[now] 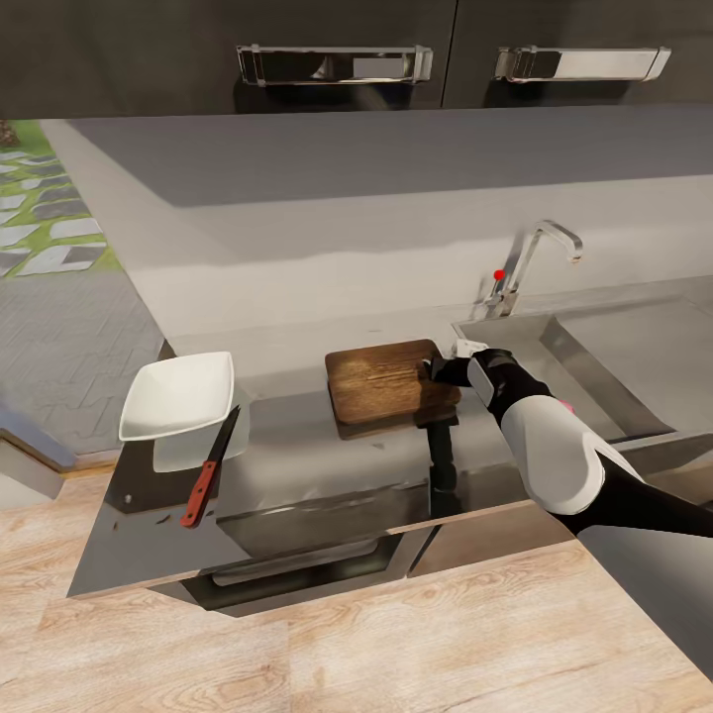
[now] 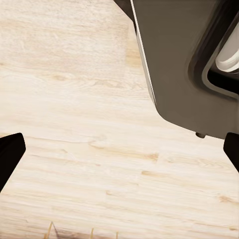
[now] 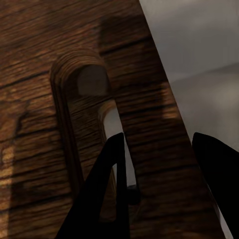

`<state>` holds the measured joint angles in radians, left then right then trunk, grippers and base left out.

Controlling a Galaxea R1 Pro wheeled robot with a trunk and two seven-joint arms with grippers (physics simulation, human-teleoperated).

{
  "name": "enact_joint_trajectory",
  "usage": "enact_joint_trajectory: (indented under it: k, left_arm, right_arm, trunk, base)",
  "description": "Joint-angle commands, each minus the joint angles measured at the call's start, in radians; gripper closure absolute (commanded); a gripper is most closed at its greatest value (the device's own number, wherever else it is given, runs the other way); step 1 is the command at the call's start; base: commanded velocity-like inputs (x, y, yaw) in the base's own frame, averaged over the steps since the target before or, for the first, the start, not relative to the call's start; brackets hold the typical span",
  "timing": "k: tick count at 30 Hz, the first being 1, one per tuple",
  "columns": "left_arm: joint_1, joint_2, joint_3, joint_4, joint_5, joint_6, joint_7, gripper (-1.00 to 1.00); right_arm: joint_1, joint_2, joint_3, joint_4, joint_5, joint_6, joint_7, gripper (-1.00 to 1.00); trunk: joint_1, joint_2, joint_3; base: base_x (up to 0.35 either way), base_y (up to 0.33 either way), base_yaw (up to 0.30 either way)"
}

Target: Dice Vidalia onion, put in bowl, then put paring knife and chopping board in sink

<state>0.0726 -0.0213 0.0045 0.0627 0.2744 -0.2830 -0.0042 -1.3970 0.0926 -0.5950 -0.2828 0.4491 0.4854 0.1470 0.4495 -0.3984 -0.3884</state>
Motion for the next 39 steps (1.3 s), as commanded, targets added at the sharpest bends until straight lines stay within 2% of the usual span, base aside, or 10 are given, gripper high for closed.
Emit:
enact_joint_trajectory:
  k: [1, 14, 23, 39]
  left_arm:
    - [0.0, 0.0, 0.0, 0.002, 0.003, -0.005, 0.0, -1.0]
    - [0.0, 0.0, 0.0, 0.002, 0.003, -0.005, 0.0, -1.0]
    - [0.0, 0.0, 0.0, 0.002, 0.003, -0.005, 0.0, -1.0]
    - [0.0, -0.001, 0.0, 0.002, 0.003, -0.005, 0.0, -1.0]
  right_arm:
    - [0.0, 0.001, -0.007, -0.002, 0.01, 0.005, 0.007, 1.0]
    - [0.0, -0.002, -0.008, 0.0, 0.01, 0.007, 0.004, 1.0]
    - [0.0, -0.018, -0.009, -0.001, 0.01, 0.007, 0.003, 1.0]
    - [0.0, -0.021, -0.009, -0.001, 0.01, 0.007, 0.003, 1.0]
  trunk:
    - [0.001, -0.002, -0.001]
    - [0.001, -0.002, -0.001]
    - [0.001, -0.002, -0.001]
    - [0.001, -0.002, -0.001]
  base:
    - [0.0, 0.0, 0.0]
    - [0.0, 0.0, 0.0]
    - [0.0, 0.0, 0.0]
    - [0.0, 0.0, 0.0]
